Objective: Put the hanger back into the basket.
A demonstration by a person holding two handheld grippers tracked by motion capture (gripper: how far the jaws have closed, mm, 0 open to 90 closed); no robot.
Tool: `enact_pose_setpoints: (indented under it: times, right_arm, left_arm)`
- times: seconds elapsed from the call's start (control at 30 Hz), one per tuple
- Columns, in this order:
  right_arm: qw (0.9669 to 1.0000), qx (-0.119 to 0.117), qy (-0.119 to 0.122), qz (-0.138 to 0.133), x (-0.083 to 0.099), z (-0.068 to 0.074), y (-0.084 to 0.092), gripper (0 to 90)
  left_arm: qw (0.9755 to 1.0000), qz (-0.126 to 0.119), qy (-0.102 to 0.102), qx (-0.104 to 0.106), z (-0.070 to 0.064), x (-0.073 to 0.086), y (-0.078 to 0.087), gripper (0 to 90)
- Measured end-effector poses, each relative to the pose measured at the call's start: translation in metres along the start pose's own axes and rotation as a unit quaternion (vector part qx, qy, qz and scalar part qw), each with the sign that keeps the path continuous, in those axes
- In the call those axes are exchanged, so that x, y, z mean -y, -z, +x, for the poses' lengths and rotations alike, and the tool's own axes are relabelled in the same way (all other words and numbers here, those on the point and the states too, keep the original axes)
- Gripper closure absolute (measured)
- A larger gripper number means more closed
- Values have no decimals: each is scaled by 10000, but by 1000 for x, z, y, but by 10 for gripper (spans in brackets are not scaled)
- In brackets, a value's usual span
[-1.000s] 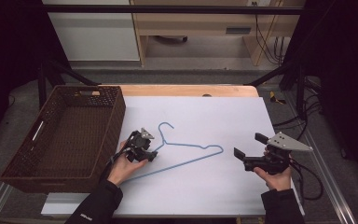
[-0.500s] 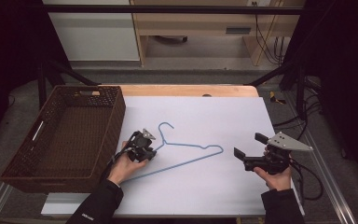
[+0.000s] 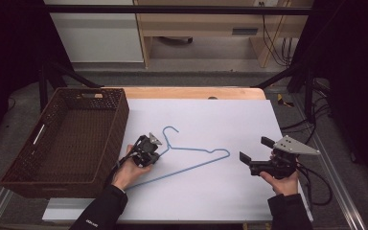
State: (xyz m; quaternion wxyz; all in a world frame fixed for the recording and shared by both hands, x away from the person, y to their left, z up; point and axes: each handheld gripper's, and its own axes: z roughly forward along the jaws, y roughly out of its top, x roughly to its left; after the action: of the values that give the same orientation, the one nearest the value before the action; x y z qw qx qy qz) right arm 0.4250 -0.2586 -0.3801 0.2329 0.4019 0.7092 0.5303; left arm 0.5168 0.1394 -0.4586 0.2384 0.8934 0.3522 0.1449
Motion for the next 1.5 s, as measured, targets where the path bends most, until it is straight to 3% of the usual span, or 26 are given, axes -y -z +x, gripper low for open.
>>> enact_pose_setpoints:
  times: [0.33,0.67,0.93,1.23,1.5]
  right_arm:
    - [10000,-11,-10,-11,0,0,0,14]
    - [10000,-38,-6,-1,0,2,-1,15]
    - [9999,-121,36,49,0,5,-5,18]
    - [9994,-310,68,117,-1,16,-20,28]
    - [9988,-408,118,232,-10,34,-46,54]
  left_arm:
    - [9999,-45,-50,-117,-5,-1,4,869]
    - [9988,-392,-29,-275,-12,-4,28,870]
    - [9977,-457,-171,-480,-22,-7,38,871]
    - [9964,-542,-272,-584,-31,-8,47,871]
    - [9958,-582,-306,-639,-36,-8,51,871]
